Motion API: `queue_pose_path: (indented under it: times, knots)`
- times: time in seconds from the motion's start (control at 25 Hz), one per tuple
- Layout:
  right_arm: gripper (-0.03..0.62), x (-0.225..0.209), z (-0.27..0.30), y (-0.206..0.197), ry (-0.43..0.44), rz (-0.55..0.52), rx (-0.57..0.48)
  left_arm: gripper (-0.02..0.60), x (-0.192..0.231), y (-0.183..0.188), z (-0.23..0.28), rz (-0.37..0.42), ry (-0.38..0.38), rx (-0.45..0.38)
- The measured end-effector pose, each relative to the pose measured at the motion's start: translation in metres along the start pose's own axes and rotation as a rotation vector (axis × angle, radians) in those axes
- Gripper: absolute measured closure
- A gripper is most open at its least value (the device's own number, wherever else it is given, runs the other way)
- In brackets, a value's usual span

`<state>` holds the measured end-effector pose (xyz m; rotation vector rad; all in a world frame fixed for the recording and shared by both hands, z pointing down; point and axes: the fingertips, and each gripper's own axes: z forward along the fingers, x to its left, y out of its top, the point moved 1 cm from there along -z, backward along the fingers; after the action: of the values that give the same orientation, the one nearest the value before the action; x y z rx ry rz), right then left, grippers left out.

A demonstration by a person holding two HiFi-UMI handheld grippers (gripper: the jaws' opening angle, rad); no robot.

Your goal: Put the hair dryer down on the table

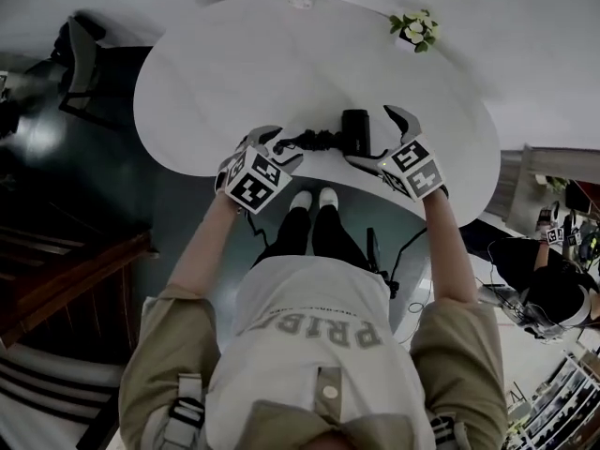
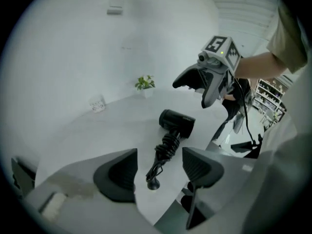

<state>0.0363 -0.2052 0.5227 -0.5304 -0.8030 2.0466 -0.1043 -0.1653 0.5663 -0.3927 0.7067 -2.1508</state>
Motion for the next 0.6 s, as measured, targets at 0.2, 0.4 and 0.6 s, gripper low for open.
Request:
queue_pose_path:
  times: [0.2,0.4,0.6]
  knots:
    - [0.108,0.0,-0.045,0.055,-0.17,0.241,-0.335,0.279,0.006,0.055,-0.047,-0.072,0.144,-0.216]
    - [0.184,0.011,-0.095,0.08,-0.342,0.306,-0.508,0.405,0.007,0.103,-0.118,-0.175,0.318,-0.526]
    - [0.321,0.02,-0.152,0.103,-0.507,0.297,-0.655,0.467,0.012,0.129,-0.171,-0.152,0.447,-0.702]
